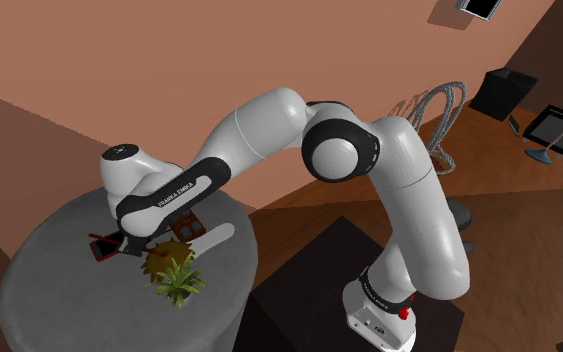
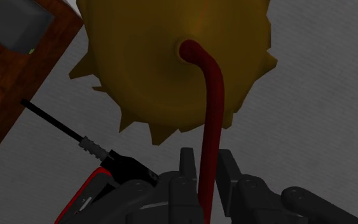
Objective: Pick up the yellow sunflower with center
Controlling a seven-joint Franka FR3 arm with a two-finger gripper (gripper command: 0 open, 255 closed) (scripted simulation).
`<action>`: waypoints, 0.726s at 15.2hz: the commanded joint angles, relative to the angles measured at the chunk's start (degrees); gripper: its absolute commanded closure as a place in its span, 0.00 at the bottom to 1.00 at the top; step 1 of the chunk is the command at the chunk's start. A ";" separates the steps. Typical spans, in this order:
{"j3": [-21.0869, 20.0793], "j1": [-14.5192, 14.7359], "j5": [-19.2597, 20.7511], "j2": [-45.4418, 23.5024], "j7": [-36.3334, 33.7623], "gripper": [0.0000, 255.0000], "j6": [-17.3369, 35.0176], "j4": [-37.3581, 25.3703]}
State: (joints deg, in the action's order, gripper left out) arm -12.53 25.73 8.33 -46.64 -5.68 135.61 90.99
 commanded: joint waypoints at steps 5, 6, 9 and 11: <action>0.00 0.00 0.00 -0.02 0.00 1.00 0.01 -0.01; 0.00 0.00 0.00 -0.03 0.00 1.00 0.01 -0.03; -0.19 -0.08 -0.17 1.05 0.00 1.00 -0.86 0.18; -0.38 -0.23 -0.36 2.18 0.05 1.00 -1.72 0.44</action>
State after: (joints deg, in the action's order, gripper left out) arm -12.80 25.62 8.08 -45.11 -5.69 134.34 91.25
